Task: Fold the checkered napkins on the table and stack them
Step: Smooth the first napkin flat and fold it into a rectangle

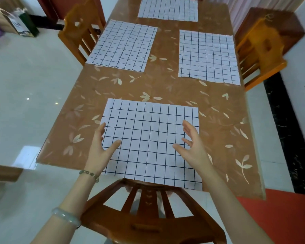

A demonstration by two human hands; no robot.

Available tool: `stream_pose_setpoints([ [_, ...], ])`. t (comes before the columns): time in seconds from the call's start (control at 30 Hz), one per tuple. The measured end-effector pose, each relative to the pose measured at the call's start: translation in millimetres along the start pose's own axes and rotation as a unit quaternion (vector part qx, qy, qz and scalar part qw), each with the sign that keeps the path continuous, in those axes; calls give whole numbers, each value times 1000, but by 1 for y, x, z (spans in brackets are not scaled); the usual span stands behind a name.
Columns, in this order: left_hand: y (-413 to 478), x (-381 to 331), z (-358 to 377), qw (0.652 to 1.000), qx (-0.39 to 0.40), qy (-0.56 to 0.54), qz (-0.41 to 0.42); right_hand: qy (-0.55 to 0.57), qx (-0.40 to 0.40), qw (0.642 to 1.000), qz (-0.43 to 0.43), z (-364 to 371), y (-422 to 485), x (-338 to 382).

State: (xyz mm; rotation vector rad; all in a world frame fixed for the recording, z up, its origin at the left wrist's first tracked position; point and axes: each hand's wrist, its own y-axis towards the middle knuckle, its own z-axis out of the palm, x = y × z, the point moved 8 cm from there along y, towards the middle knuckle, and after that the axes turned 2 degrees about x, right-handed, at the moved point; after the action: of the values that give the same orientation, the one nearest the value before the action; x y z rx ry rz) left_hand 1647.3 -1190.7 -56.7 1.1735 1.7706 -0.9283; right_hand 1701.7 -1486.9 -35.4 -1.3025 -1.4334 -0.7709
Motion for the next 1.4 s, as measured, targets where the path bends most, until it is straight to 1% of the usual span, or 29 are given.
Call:
stream_pose_setpoints([
  [0.07,18,30,-4,998,1,44,-49,-70,37,997,1,15,22,-8],
  [0.13,34,58,-9,988,-1,125,-93,-190,104,976,-6,38,45,-21],
  [0.2,49,83,-12,966,3,216,-145,-310,167,936,-11,59,66,-38],
  [0.27,59,100,-10,944,10,270,-189,-405,210,890,-6,73,83,-58],
  [0.3,64,104,-9,936,10,290,-197,-440,227,869,0,78,90,-69],
  [0.37,73,109,-8,926,-2,325,-193,-484,253,838,16,83,100,-87],
  [0.53,82,118,-3,907,5,353,-231,-520,278,807,26,88,103,-115],
  [0.73,85,116,-3,903,-15,353,-244,-543,290,788,25,93,99,-132],
  [0.9,89,113,-8,909,7,316,-271,-543,282,791,22,93,99,-134],
  [1.0,93,117,-12,904,29,323,-279,-546,280,789,23,93,99,-133],
  [1.03,94,118,-15,909,27,311,-278,-547,281,788,25,94,99,-133],
  [1.1,97,116,-19,934,26,247,-256,-546,282,789,26,95,99,-132],
  [1.17,100,112,-23,954,48,191,-226,-544,282,790,26,96,99,-130],
  [1.23,101,106,-29,963,74,155,-206,-543,283,790,27,98,99,-130],
  [1.3,103,97,-37,969,83,127,-194,-541,282,792,28,100,99,-129],
  [1.4,105,81,-48,973,106,109,-174,-540,279,793,26,104,99,-127],
])
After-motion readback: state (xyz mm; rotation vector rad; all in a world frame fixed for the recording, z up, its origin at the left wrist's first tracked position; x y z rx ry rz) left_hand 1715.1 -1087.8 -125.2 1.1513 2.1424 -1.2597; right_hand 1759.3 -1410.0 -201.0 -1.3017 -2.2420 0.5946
